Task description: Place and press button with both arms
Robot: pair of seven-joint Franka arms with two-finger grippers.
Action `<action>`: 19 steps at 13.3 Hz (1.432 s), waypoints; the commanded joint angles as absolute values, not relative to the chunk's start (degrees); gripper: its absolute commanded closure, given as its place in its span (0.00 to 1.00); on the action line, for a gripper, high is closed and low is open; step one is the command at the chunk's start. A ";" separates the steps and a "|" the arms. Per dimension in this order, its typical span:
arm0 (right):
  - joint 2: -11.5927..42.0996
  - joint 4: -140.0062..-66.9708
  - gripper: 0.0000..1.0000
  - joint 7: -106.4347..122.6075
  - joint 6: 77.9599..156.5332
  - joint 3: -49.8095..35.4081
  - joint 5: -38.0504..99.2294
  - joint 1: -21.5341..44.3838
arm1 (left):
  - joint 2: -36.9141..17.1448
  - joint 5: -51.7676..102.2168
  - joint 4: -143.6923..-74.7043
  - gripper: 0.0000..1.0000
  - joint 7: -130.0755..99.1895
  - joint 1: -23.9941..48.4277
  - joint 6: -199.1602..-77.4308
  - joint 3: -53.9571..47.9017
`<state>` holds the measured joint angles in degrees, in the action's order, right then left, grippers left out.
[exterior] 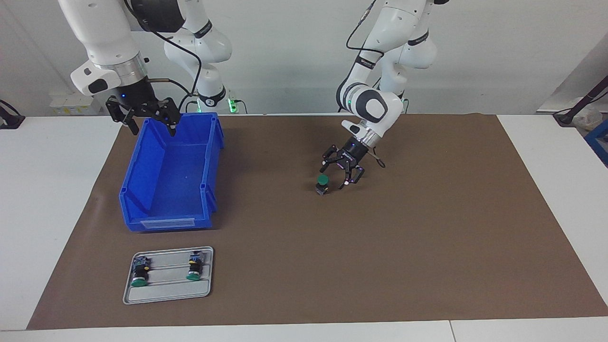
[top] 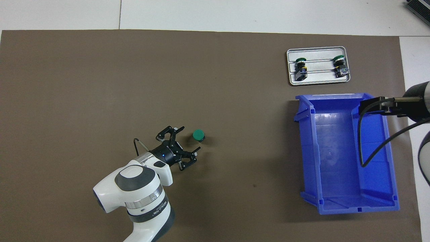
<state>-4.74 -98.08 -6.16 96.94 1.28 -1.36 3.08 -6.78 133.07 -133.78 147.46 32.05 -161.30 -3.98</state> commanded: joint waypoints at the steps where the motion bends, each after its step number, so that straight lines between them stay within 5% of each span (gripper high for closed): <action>1: -5.98 -99.67 0.00 -6.59 97.91 0.88 -1.93 2.72 | -5.36 132.63 -133.95 0.02 146.16 32.35 -164.35 -3.60; 10: -5.98 -99.67 0.00 -7.12 97.91 0.88 -1.85 2.64 | -11.15 117.71 -124.03 0.02 145.90 19.71 -173.83 -3.16; 19: -6.06 -99.67 0.00 -7.38 97.91 0.88 -1.85 2.64 | -13.45 72.56 -122.96 0.02 146.34 -3.32 -175.78 -2.90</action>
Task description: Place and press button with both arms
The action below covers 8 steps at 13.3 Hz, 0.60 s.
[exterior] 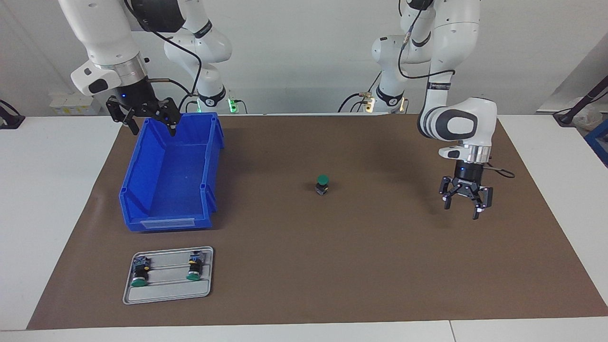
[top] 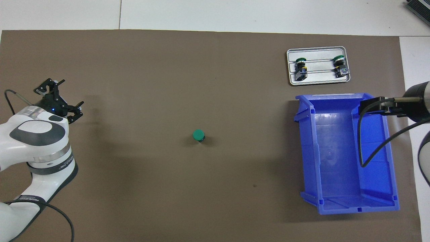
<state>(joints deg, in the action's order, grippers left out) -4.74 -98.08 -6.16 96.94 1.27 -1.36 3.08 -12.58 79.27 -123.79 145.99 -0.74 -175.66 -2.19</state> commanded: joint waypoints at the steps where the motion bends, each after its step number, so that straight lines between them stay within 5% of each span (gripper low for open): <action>1: -6.06 -99.67 0.00 -7.64 98.00 0.88 -1.85 2.64 | -13.45 66.59 -122.96 0.02 146.34 -5.34 -174.04 -2.64; 4: -5.98 -99.67 0.00 -7.91 98.09 0.88 -1.85 2.64 | -13.62 46.04 -118.24 0.02 146.25 -8.44 -163.00 4.01; 8: -5.98 -99.67 0.00 -7.91 98.09 0.88 -1.85 2.64 | -15.99 24.31 -102.96 0.02 146.16 -8.35 -146.90 12.73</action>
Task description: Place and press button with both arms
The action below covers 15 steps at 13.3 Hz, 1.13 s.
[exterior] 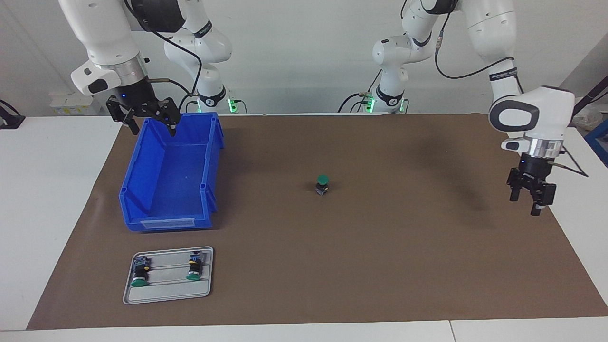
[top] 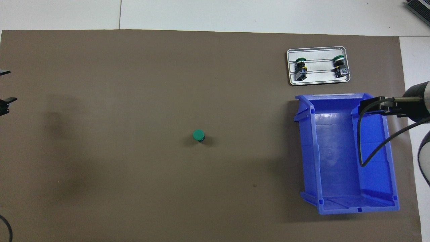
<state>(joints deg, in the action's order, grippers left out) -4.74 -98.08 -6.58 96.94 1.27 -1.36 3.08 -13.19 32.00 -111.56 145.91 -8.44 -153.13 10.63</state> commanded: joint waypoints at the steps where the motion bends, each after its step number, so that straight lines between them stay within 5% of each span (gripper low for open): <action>1: -5.98 -99.67 0.00 -7.91 98.09 0.88 -1.85 2.64 | -16.08 19.39 -99.70 0.02 145.99 -8.35 -144.08 13.18; 10: -5.98 -99.67 0.00 -7.91 98.09 0.88 -1.85 2.20 | -15.38 -0.50 -85.18 0.02 142.14 -3.09 -127.02 14.06; 15: -5.98 -99.67 0.00 -7.91 98.09 0.88 -1.85 2.20 | -11.87 -9.13 -84.37 0.02 119.94 5.17 -117.27 13.54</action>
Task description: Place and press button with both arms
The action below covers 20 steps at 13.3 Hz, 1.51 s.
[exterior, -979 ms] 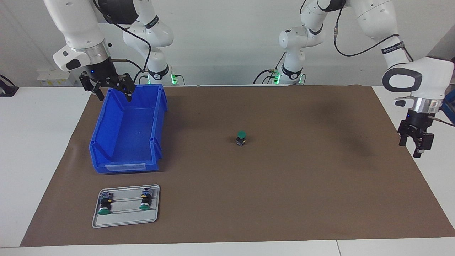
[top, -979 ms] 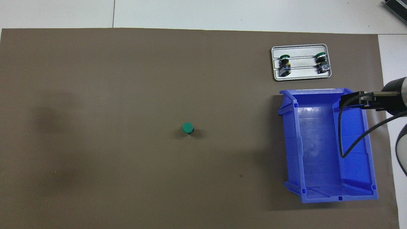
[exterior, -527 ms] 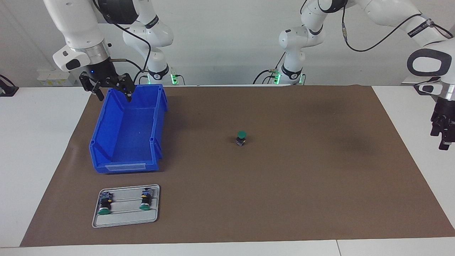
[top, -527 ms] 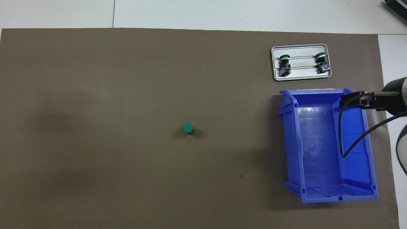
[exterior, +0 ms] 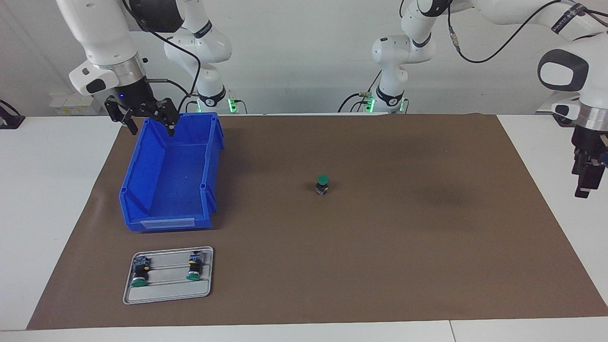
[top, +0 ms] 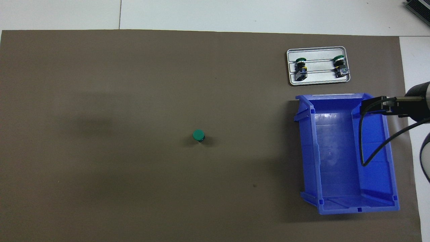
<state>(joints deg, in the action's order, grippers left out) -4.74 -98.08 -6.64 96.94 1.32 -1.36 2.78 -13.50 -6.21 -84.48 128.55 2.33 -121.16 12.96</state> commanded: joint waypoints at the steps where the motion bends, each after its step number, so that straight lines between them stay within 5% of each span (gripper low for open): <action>1: -5.98 -99.67 0.00 -7.91 98.09 0.88 -1.85 2.20 | -11.43 -9.31 -84.64 0.02 114.40 6.93 -115.51 13.45; 17: -6.06 -99.84 0.00 -7.82 98.09 0.97 -1.85 2.11 | -0.35 1.92 -103.10 0.02 2.16 32.42 -107.84 12.66; 18: -6.06 -99.84 0.00 -7.82 98.09 0.97 -1.85 2.11 | -0.26 2.28 -103.10 0.07 -2.85 33.65 -108.10 12.57; 20: -6.06 -99.84 0.00 -7.82 98.09 0.97 -1.85 2.11 | -0.35 2.20 -102.57 0.43 -12.35 35.85 -107.93 12.31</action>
